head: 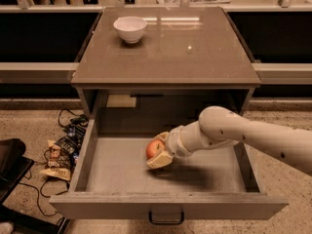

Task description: Pick apple from top drawer and place on counter

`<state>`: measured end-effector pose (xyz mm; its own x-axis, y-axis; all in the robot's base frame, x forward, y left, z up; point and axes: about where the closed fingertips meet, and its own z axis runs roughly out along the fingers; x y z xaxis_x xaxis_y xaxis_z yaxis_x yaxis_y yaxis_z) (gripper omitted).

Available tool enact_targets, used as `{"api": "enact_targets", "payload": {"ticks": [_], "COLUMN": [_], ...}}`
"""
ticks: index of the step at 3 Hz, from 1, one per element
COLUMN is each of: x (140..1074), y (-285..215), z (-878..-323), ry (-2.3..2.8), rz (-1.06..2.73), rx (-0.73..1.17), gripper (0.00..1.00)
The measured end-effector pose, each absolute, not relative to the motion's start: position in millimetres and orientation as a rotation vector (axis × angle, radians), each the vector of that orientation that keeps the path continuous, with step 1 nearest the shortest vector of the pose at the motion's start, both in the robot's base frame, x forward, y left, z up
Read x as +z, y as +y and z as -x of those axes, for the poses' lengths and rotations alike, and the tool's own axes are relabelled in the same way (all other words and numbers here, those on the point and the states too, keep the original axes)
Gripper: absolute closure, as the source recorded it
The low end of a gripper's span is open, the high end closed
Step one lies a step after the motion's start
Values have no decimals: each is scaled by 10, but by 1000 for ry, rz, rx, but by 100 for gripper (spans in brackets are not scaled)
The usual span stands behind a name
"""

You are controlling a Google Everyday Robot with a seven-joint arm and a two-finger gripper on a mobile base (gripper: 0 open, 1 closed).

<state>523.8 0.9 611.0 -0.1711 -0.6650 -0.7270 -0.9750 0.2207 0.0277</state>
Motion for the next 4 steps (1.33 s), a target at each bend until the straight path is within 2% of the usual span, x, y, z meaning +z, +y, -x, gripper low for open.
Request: {"api": "enact_targets", "payload": {"ticks": [1,2,3,4], "x": [6156,6724,7672,8383], "y": [-2,-144,-393,-631], "z": [-5239,-5258,-5479,-5781], "ry": [1908,1860,1826,1858], "rz": [1510,1526,1529,1506], "rx": [683,703,660,723], "gripper": [100,100,100,100]}}
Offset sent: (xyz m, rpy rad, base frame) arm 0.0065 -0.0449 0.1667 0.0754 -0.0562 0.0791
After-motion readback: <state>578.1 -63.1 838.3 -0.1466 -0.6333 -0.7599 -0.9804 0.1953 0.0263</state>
